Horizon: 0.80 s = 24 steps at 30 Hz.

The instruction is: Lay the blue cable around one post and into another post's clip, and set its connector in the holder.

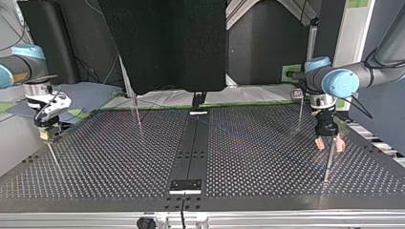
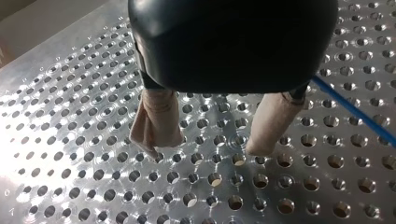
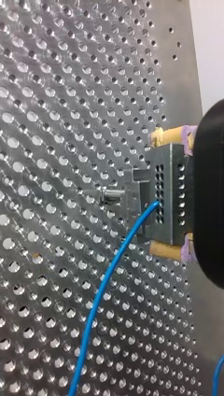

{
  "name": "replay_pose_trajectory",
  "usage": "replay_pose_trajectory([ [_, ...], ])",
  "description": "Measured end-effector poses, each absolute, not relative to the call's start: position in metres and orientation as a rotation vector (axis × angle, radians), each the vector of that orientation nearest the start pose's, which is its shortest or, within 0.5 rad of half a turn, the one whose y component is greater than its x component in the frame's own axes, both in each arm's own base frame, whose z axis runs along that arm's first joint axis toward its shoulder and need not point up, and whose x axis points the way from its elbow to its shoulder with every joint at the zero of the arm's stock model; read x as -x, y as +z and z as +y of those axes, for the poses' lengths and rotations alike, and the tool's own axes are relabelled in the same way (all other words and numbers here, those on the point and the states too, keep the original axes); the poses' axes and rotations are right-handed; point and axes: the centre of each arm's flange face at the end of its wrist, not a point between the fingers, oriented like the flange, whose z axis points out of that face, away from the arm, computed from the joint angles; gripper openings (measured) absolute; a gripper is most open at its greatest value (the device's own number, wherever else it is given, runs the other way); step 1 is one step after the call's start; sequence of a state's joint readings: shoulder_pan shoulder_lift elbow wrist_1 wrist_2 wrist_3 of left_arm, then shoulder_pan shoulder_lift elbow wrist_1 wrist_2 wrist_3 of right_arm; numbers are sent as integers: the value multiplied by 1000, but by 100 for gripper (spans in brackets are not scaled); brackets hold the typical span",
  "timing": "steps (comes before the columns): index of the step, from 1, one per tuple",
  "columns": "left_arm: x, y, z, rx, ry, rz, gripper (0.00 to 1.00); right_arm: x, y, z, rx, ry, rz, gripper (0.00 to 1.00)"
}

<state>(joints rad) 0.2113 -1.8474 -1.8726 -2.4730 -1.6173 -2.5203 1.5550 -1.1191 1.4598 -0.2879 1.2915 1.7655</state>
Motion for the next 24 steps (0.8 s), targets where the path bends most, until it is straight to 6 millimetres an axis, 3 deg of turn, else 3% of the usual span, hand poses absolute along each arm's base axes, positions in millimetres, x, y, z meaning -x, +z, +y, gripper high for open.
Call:
replay_pose_trajectory([
  [24,-567,266,-9,853,-552,1243,100,-147,298,-659,-1423,1506,-1227,0],
])
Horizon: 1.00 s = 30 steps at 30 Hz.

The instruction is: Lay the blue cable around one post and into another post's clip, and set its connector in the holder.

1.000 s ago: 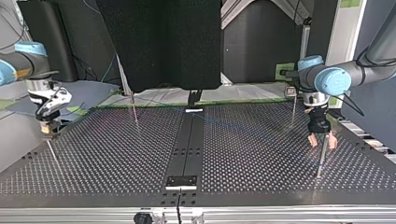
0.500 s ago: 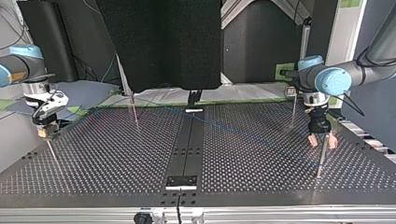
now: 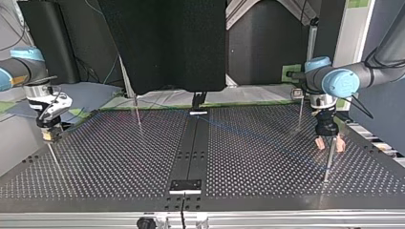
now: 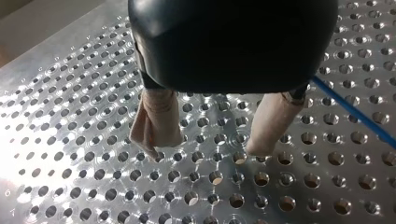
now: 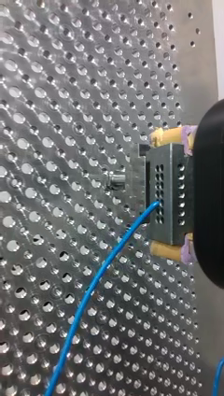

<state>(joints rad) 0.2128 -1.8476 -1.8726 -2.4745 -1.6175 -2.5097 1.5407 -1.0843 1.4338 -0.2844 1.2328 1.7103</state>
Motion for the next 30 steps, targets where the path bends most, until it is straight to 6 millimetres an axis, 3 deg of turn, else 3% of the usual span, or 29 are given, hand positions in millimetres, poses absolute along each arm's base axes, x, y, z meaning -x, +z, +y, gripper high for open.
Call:
replay_pose_trajectory([
  [12,-567,266,-8,854,-549,1242,100,-135,303,-664,-1406,1532,-1224,0],
  [30,-567,266,-8,850,-545,1244,100,-136,300,-665,-1435,1579,-1210,0],
])
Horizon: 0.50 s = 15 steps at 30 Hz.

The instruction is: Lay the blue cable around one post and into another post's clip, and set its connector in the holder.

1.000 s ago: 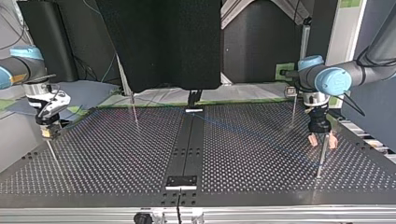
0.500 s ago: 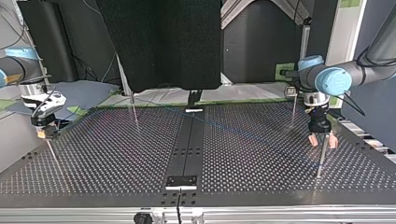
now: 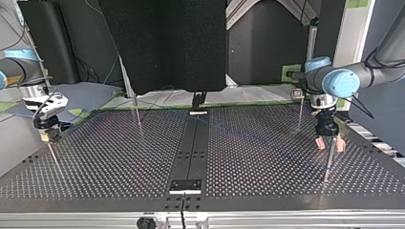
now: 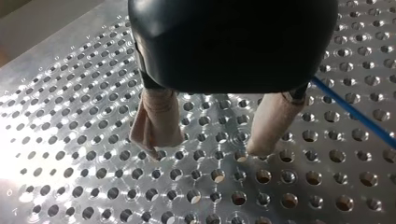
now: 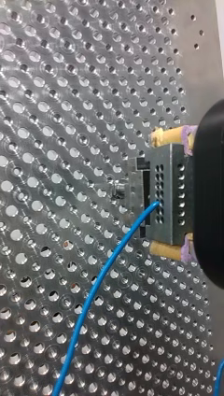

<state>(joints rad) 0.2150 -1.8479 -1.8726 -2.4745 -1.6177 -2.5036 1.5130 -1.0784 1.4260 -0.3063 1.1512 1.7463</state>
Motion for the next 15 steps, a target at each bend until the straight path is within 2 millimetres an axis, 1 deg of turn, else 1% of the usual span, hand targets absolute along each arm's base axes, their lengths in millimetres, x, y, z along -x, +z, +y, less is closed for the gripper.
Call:
replay_pose_trajectory([
  [10,-567,266,-7,850,-543,1244,100,-132,299,-668,-1436,1604,-1197,0],
  [15,-567,266,-7,850,-542,1244,100,-130,291,-672,-1448,1619,-1187,0],
])
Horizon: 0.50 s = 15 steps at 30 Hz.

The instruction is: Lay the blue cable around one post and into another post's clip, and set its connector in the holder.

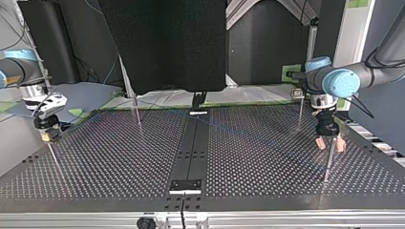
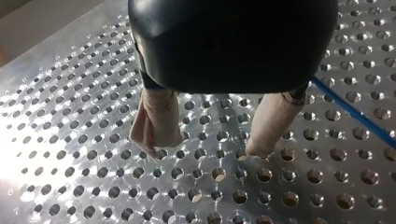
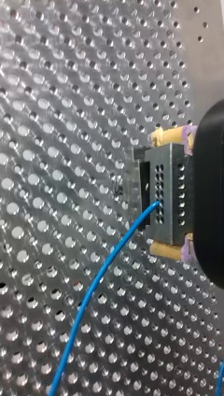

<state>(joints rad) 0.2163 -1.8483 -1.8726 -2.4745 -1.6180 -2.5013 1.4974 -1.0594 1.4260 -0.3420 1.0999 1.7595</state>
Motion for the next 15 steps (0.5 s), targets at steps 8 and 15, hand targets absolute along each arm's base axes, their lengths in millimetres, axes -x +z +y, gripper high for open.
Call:
replay_pose_trajectory([
  [8,-567,266,-6,848,-537,1244,100,-130,289,-674,-1462,1621,-1156,0],
  [15,-567,266,-6,848,-535,1246,100,-130,290,-675,-1463,1623,-1136,0],
])
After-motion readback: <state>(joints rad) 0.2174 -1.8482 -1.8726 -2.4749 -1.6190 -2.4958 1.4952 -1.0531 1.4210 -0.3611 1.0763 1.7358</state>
